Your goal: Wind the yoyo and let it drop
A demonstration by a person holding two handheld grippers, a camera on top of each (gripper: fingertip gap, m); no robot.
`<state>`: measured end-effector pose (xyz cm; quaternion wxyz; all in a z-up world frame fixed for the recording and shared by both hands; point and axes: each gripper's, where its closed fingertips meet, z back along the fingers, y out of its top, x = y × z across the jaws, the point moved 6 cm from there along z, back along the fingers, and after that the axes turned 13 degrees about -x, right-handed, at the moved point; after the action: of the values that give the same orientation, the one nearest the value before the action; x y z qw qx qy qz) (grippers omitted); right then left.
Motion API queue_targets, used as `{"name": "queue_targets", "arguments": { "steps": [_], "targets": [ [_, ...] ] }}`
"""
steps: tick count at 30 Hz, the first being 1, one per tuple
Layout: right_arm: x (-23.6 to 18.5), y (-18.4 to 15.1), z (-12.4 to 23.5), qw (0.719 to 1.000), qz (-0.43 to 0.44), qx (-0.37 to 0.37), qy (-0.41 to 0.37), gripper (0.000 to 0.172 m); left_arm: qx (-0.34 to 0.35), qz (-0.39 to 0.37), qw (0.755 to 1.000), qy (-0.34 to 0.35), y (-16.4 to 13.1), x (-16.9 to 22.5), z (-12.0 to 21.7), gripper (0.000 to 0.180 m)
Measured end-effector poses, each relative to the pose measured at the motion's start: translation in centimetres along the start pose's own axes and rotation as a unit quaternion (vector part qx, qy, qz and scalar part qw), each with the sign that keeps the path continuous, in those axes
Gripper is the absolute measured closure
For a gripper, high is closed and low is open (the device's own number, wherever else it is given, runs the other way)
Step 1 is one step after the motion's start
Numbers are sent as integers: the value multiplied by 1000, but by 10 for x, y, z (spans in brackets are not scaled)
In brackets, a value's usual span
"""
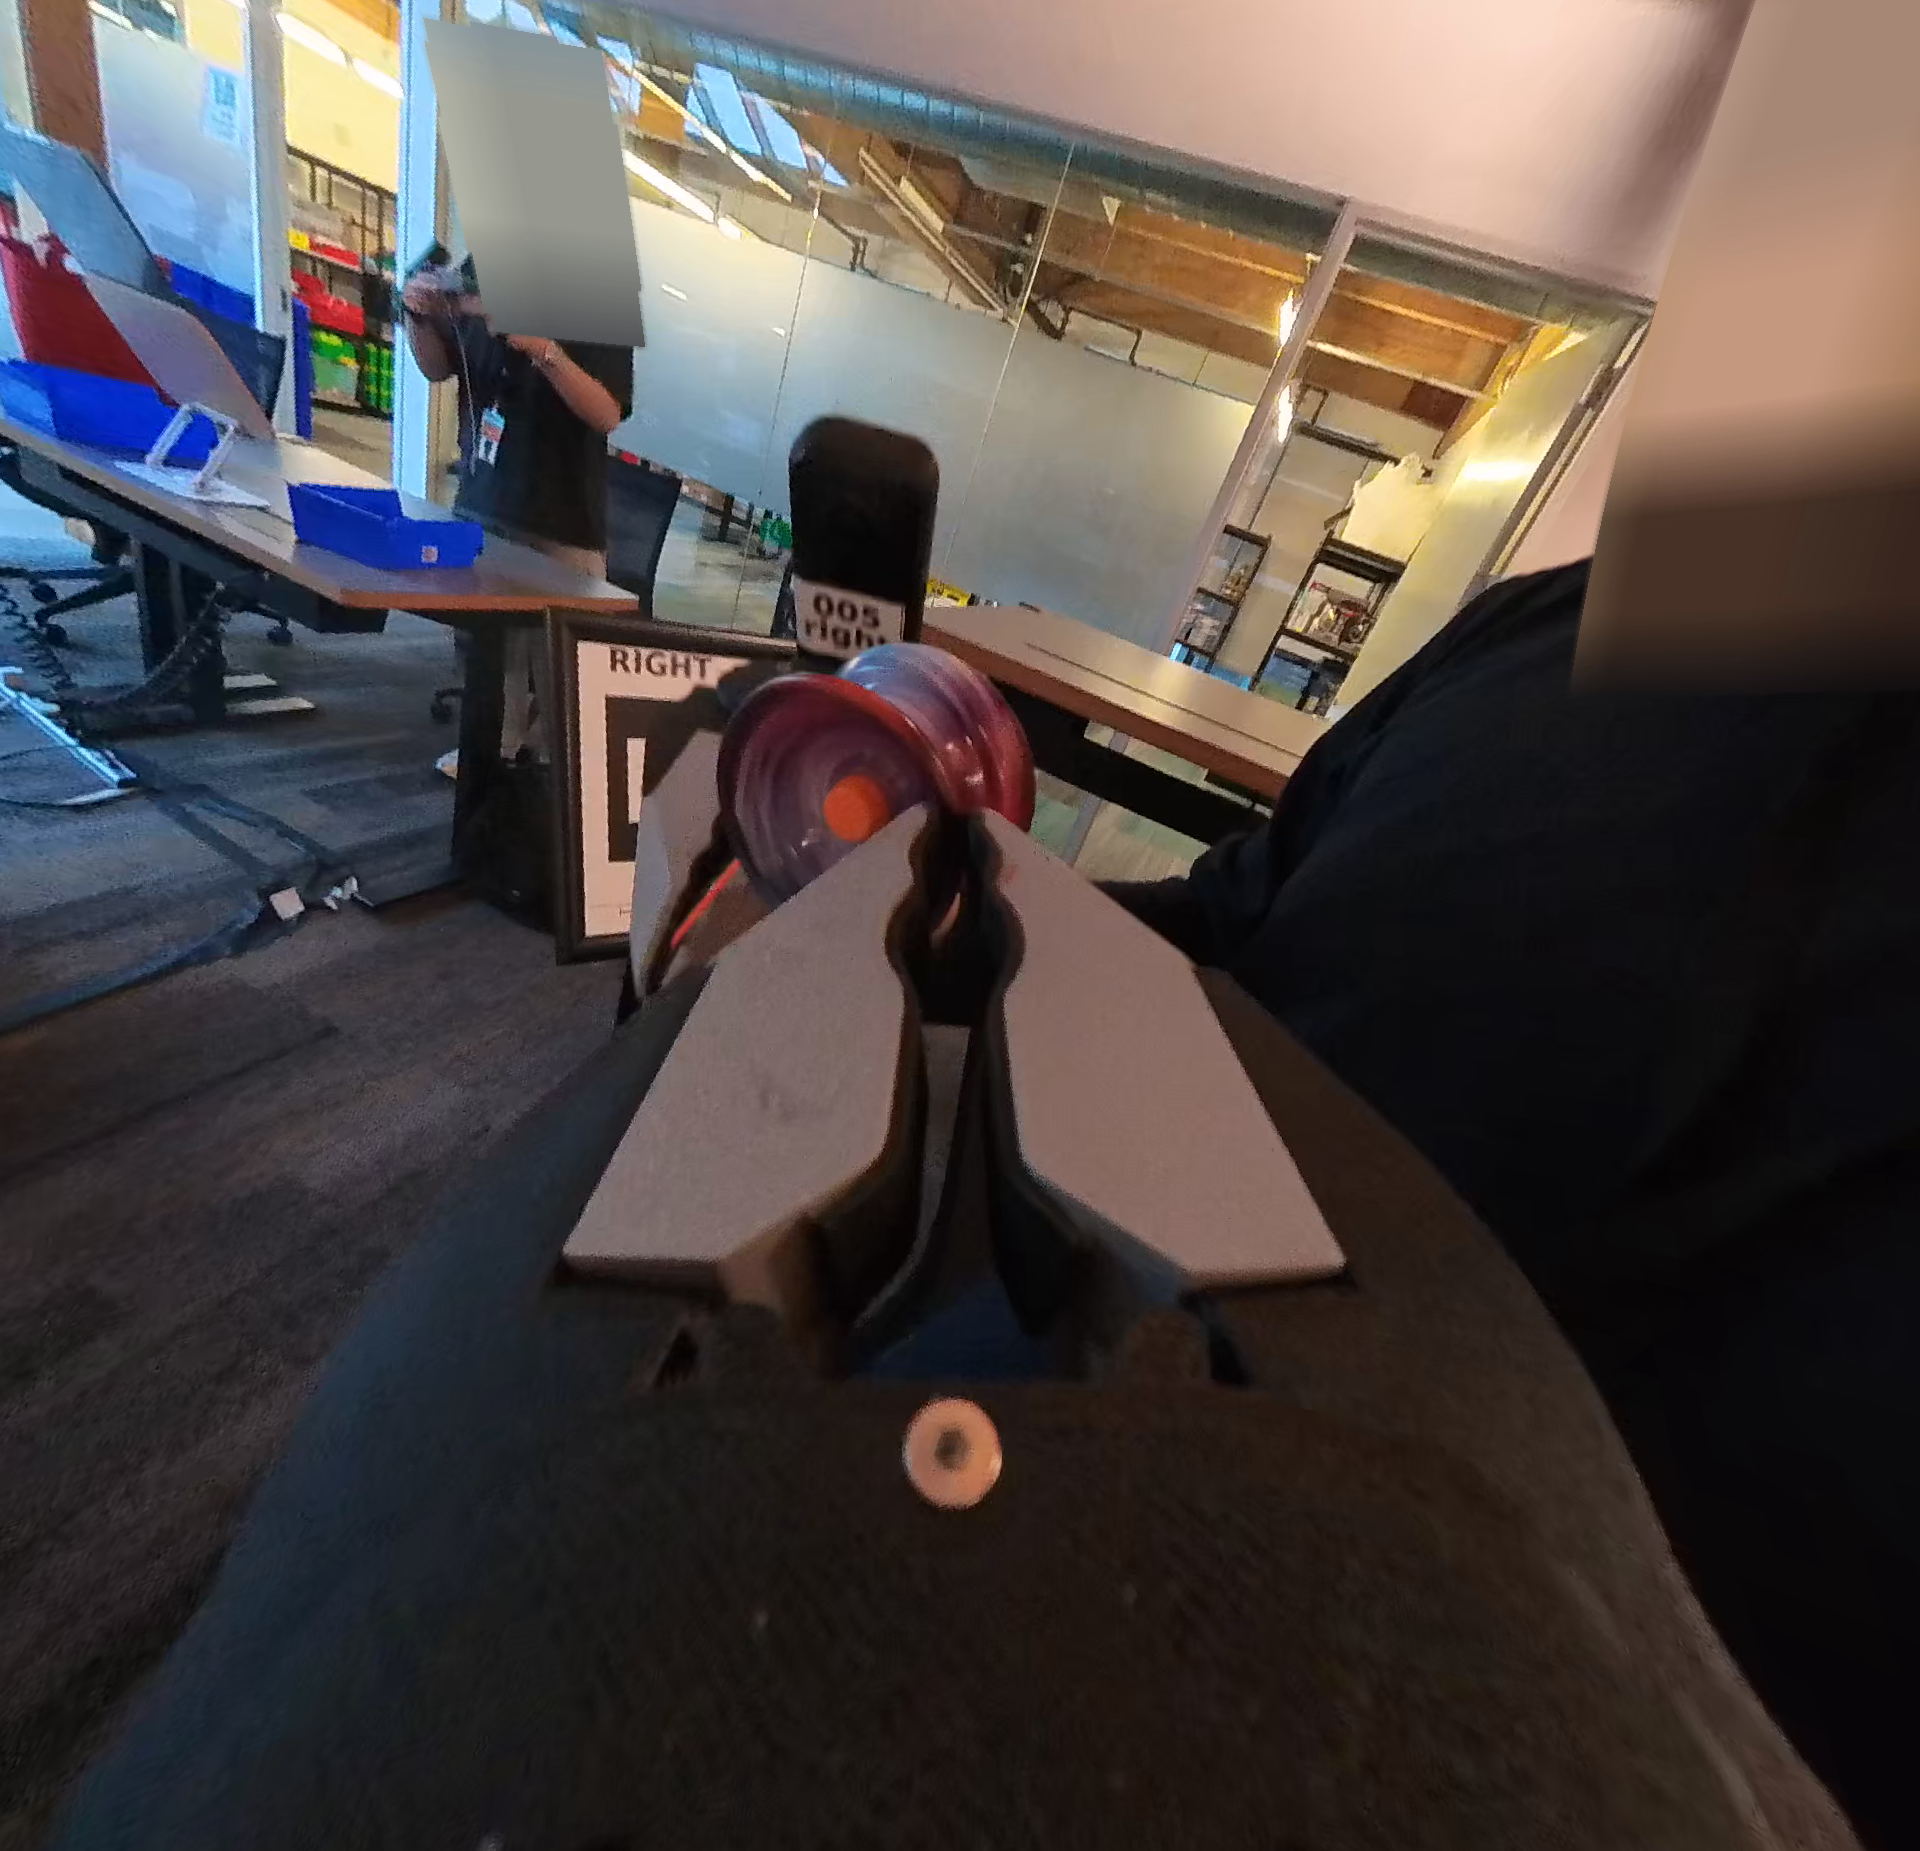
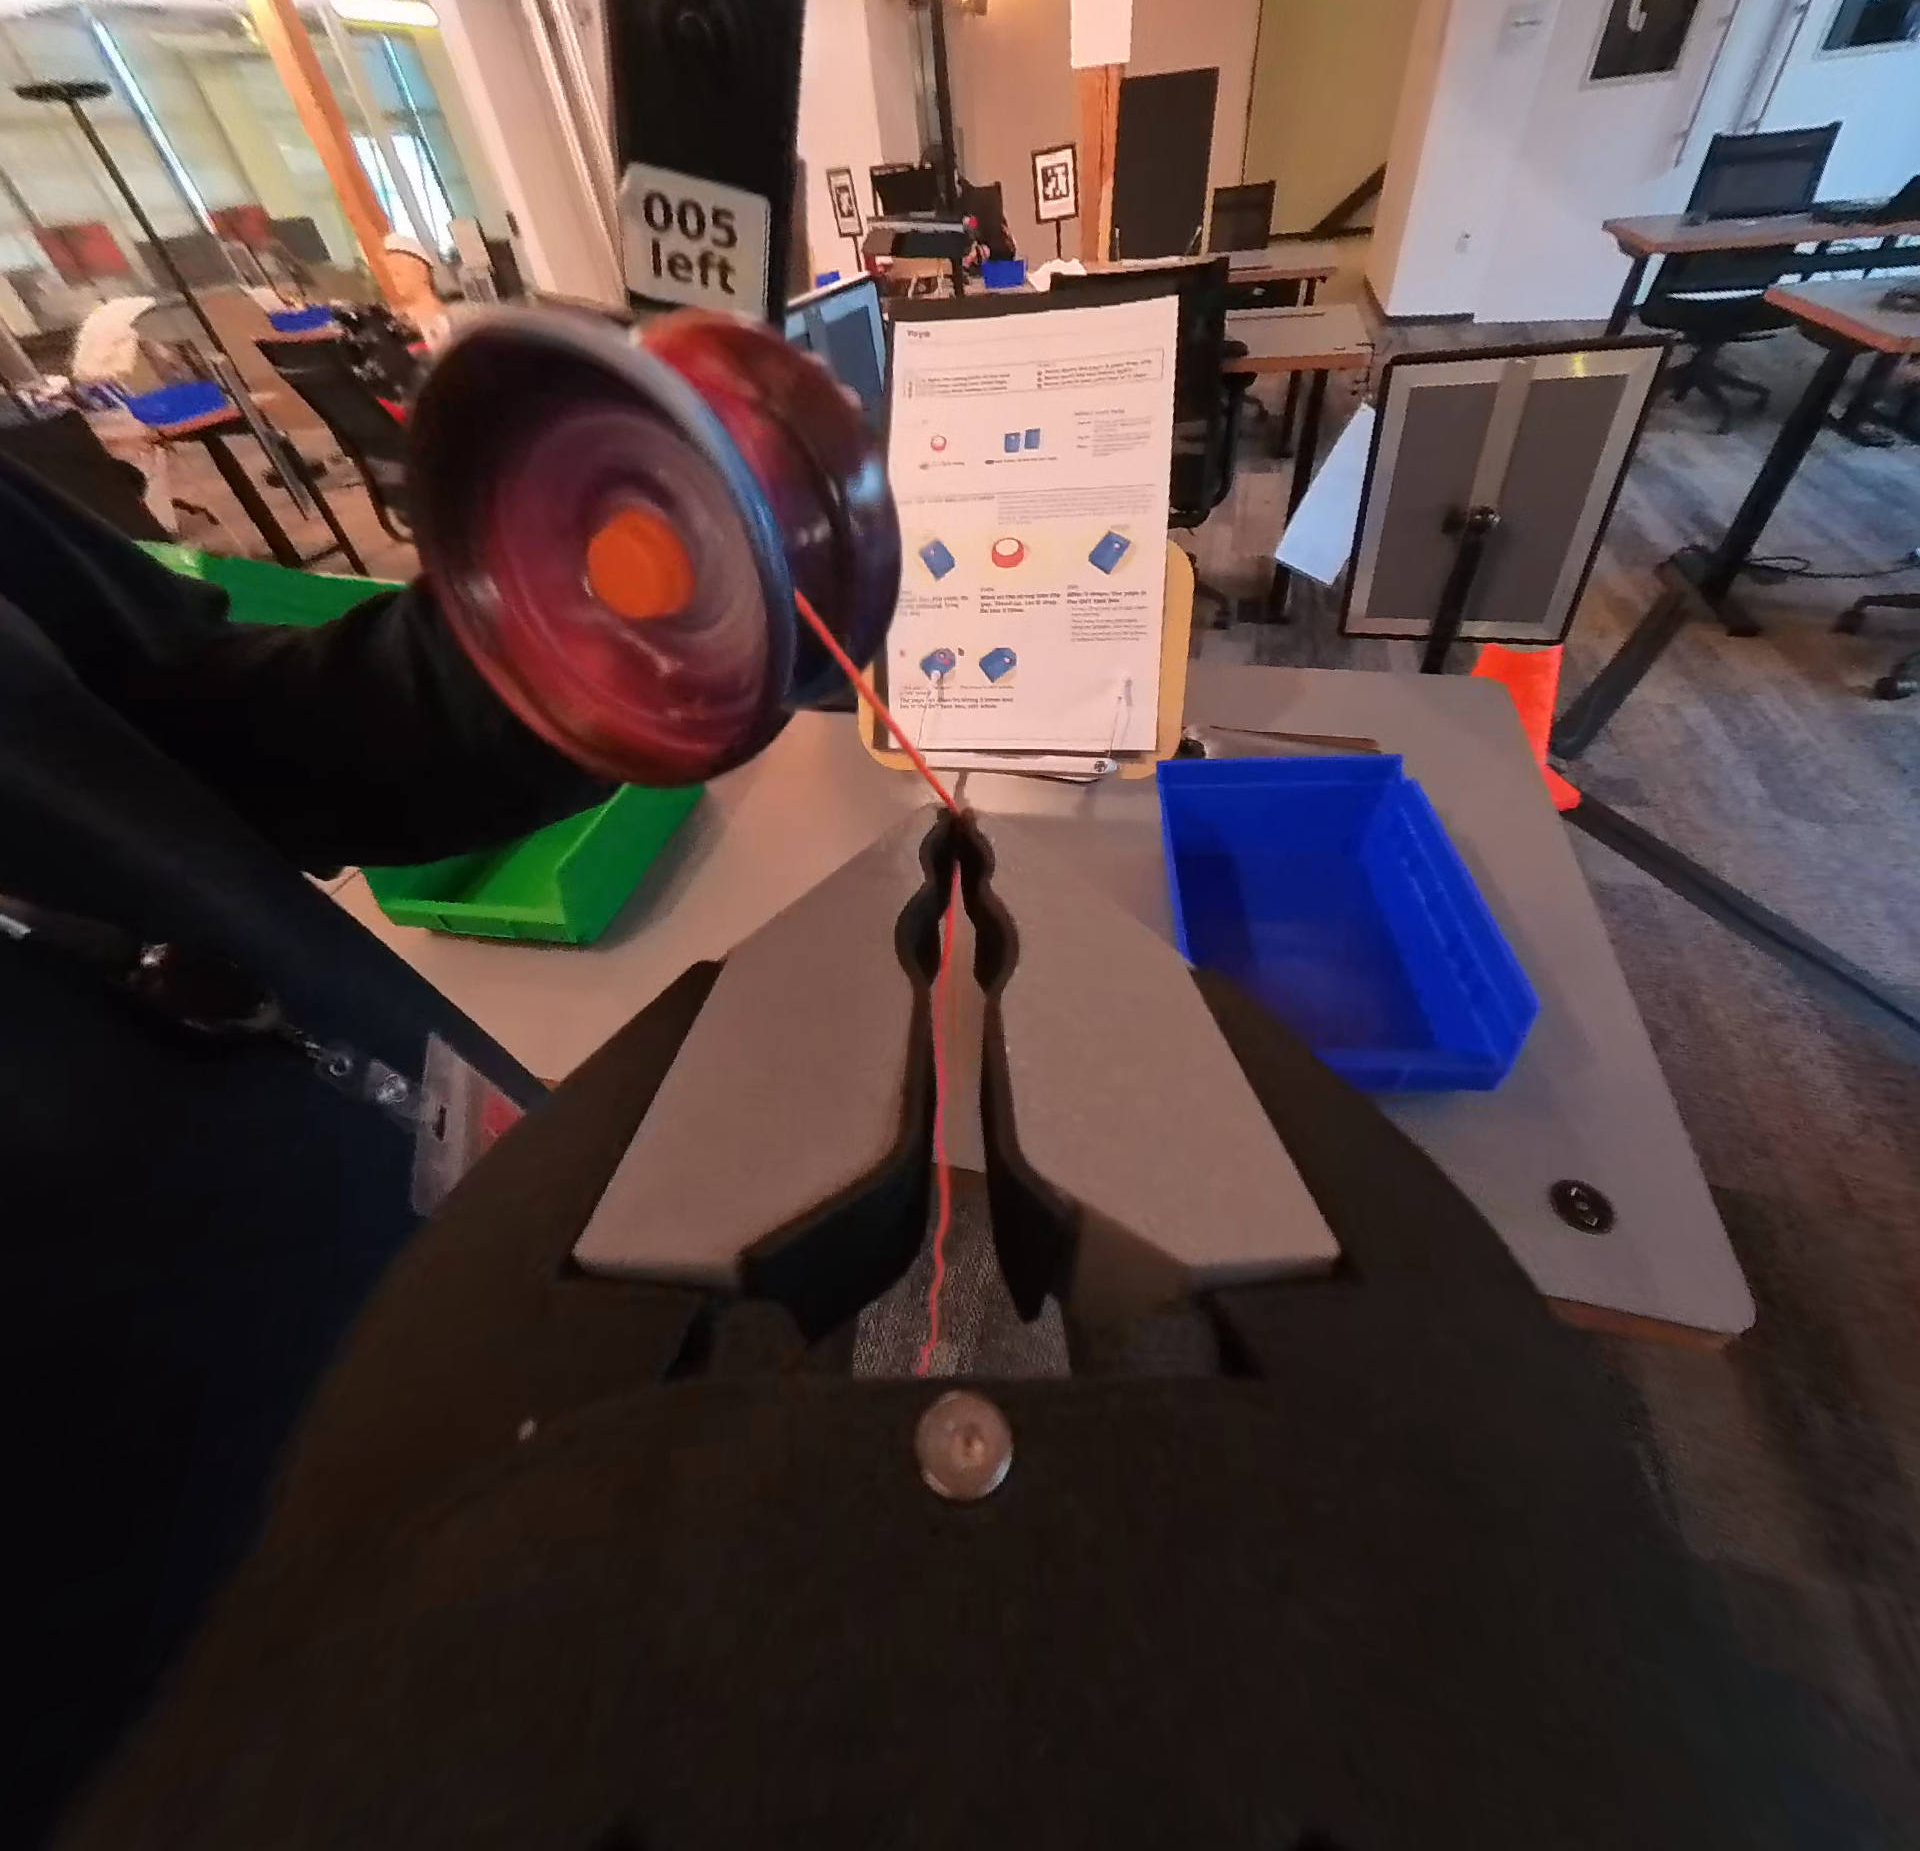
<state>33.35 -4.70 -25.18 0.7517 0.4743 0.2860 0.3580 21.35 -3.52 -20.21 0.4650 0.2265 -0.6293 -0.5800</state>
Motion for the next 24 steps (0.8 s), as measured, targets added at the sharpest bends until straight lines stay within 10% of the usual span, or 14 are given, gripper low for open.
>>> {"name": "queue_targets", "arguments": {
  "steps": [14,24],
  "targets": [
    [-47,15,-39,997,29,-35,67,172,16,-101,963,248,14,-17,22,179],
    [-40,60,7,971,170,-138,-93,172,-67,-101,949,292,-16,-33,32,180]
  ]
}}
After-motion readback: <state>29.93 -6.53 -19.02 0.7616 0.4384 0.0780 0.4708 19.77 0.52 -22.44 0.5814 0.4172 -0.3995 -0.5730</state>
